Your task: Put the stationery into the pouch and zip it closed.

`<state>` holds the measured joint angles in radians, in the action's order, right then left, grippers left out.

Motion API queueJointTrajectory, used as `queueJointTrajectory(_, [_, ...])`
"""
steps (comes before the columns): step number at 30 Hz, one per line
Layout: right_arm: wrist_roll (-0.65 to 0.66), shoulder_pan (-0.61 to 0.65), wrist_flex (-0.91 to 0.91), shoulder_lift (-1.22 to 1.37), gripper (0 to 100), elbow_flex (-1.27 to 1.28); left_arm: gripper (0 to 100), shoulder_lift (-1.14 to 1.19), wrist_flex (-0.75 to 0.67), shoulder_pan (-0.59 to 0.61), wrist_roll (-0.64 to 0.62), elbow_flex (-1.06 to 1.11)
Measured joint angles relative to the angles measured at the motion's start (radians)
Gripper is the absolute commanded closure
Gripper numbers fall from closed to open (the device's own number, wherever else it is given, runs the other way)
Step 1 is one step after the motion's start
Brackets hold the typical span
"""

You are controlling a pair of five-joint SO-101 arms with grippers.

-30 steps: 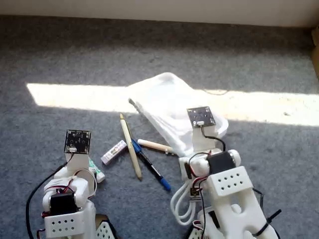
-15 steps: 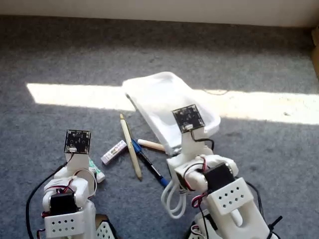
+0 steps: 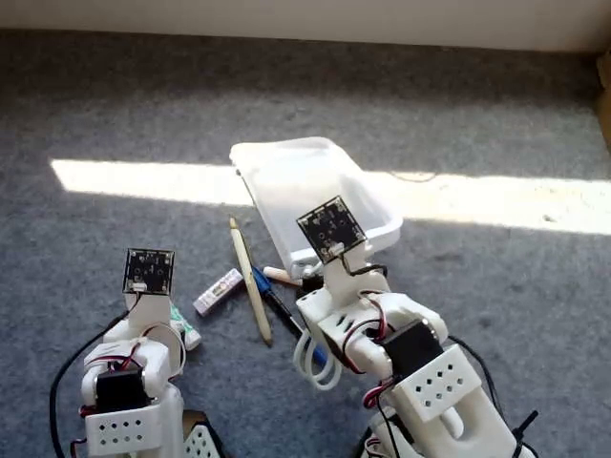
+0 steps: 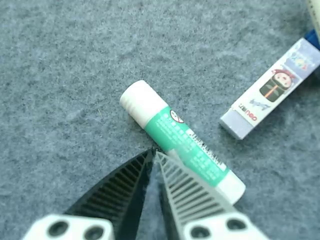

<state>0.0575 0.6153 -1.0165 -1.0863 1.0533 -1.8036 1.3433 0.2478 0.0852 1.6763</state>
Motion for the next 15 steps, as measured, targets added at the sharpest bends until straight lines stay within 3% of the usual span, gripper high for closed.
queueJointTrajectory(15, [0.0, 0.126, 0.089, 0.0, 99.5, 0.002, 99, 0.0, 0.0, 0.0, 0.0, 0.0])
